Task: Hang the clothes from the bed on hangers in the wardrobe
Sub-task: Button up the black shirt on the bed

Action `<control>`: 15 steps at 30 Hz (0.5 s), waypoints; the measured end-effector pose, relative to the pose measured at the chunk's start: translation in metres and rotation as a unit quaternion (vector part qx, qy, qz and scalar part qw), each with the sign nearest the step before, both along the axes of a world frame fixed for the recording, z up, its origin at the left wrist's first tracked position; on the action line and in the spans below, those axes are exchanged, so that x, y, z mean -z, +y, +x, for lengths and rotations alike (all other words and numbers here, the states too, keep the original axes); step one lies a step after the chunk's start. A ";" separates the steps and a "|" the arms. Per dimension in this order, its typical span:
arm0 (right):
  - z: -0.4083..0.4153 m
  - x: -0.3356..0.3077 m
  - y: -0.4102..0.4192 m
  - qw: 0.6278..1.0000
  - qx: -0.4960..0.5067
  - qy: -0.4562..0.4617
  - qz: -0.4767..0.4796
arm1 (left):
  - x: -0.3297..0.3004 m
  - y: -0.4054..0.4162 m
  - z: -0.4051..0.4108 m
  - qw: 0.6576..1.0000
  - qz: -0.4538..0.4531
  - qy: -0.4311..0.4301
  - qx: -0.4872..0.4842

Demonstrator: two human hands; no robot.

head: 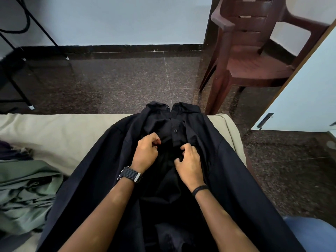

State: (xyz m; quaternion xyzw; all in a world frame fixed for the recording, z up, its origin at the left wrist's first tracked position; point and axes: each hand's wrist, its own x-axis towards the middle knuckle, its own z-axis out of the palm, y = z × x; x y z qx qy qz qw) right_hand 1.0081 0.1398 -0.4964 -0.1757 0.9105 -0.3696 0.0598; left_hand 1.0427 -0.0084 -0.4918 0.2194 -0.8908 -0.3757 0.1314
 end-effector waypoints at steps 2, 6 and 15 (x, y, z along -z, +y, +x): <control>-0.003 -0.002 0.005 1.000 -0.003 0.005 0.000 | 0.001 -0.003 0.004 1.000 -0.021 -0.022 -0.003; -0.006 -0.004 0.012 1.000 -0.022 0.013 0.007 | 0.003 0.003 0.009 0.998 -0.057 -0.022 -0.003; -0.002 -0.011 -0.009 0.993 -0.077 0.078 0.034 | 0.001 0.020 -0.004 0.995 -0.086 -0.039 -0.023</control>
